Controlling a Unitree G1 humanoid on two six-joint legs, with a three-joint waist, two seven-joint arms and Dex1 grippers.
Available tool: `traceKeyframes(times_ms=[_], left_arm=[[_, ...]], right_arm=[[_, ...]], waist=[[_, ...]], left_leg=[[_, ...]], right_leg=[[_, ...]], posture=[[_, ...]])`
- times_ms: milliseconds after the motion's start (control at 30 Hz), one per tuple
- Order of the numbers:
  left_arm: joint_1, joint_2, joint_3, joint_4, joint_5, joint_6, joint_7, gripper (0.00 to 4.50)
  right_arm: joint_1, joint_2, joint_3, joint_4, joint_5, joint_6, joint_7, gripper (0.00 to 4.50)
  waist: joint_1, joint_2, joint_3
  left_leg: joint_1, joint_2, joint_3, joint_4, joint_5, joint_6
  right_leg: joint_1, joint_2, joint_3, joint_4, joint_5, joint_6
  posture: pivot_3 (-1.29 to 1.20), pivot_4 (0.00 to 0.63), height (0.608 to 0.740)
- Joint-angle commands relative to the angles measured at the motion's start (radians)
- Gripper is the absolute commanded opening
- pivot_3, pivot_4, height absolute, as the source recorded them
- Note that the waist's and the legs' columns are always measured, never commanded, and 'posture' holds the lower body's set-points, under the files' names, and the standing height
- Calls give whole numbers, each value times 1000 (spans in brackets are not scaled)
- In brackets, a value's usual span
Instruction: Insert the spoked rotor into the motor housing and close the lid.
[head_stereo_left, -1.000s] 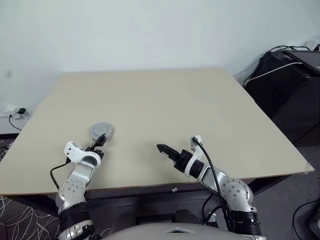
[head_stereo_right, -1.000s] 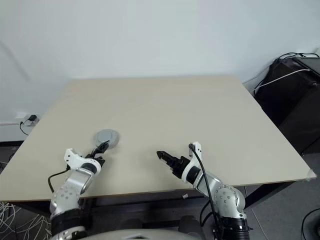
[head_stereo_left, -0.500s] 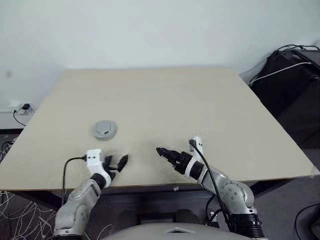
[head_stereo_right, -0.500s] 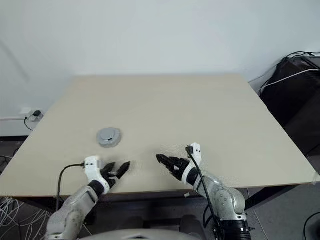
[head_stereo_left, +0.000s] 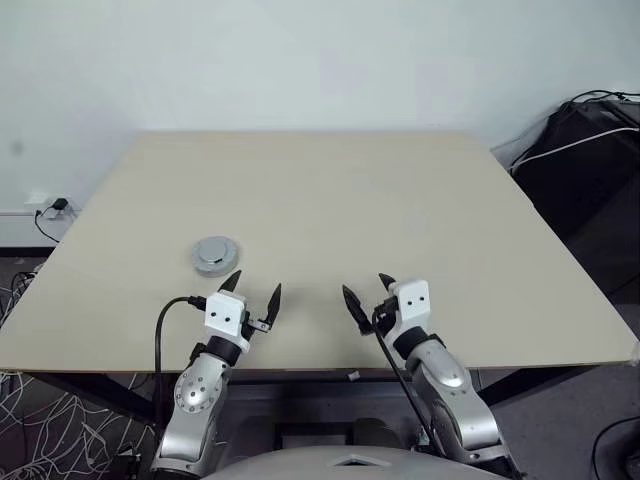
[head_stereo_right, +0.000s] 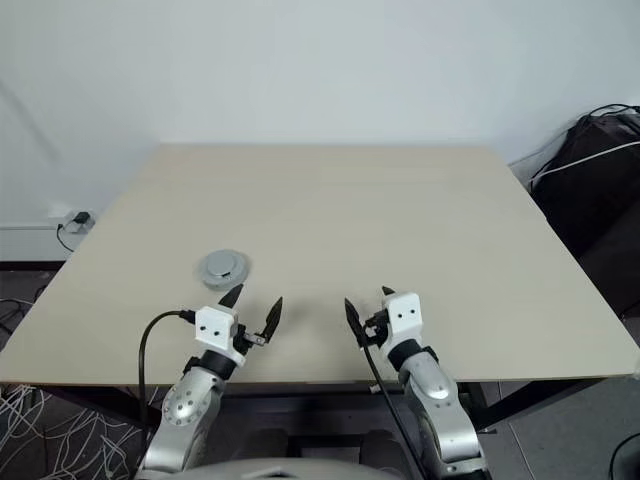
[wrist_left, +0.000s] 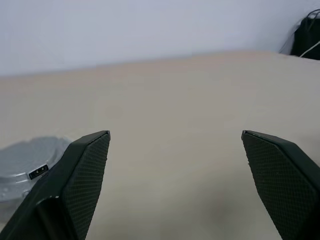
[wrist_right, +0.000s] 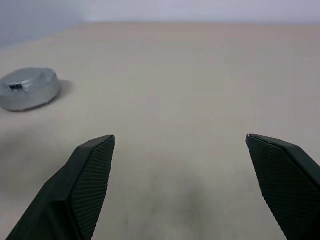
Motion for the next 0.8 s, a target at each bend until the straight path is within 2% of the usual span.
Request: traceKeyframes(times_ms=[33, 800], left_arm=[[23, -23, -8, -11, 11, -49, 24, 4467], [38, -30, 12, -35, -1, -11, 36, 4467]], right_arm=[[28, -16, -23, -14, -13, -90, 23, 4500], [70, 6, -43, 17, -59, -157, 10, 4500]], waist=[[0, -1, 1], [1, -1, 1]], left_leg=[[0, 0, 0, 1, 0, 0], [1, 1, 0, 4, 1, 1]], right_leg=[[0, 0, 0, 0, 0, 0], [2, 1, 0, 2, 2, 3]], posture=[[0, 0, 740], [0, 0, 740]])
